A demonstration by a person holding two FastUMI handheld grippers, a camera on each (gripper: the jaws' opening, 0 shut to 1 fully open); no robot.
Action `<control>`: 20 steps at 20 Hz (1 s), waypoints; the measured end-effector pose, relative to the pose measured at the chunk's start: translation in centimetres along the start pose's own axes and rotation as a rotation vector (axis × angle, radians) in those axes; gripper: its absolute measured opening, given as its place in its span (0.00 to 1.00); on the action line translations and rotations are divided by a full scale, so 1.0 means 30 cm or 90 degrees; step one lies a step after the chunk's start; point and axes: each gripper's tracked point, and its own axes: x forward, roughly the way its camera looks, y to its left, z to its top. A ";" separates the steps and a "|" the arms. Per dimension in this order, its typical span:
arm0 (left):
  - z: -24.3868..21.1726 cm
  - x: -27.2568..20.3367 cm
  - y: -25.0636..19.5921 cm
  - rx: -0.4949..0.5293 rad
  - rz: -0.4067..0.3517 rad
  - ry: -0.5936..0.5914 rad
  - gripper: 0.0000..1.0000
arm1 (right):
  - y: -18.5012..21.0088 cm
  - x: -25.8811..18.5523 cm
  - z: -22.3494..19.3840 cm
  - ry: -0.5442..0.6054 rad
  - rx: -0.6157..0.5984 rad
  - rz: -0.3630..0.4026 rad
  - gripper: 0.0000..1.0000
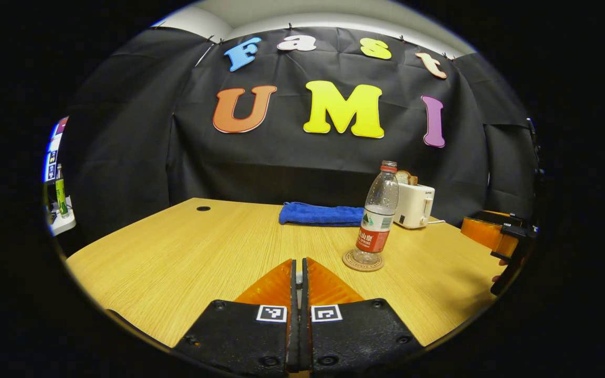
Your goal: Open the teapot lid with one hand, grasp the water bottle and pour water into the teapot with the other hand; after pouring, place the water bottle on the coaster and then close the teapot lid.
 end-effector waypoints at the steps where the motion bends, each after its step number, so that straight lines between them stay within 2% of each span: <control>1: -0.013 0.002 0.001 0.001 0.000 0.005 0.03 | -0.012 0.000 0.000 0.001 0.001 -0.004 0.94; 9: -0.028 -0.008 -0.011 0.008 0.004 0.010 0.03 | -0.019 -0.021 -0.020 0.009 0.005 -0.005 0.94; 14: -0.048 -0.010 -0.001 0.009 0.028 0.024 0.04 | -0.008 -0.041 -0.029 0.016 0.017 0.004 0.94; 16: -0.052 -0.006 0.004 0.004 0.043 0.025 0.07 | -0.006 -0.057 -0.027 0.015 0.021 0.005 0.94; 17: -0.051 -0.004 0.004 0.007 0.050 0.025 0.13 | -0.004 -0.066 -0.023 0.014 0.024 0.006 0.94; 18: -0.046 -0.011 0.005 0.013 0.057 0.025 0.23 | -0.004 -0.074 -0.019 0.012 0.025 0.006 0.94; 20: -0.010 -0.027 0.003 0.025 0.069 0.006 0.62 | -0.015 -0.092 0.005 0.002 0.022 0.002 0.94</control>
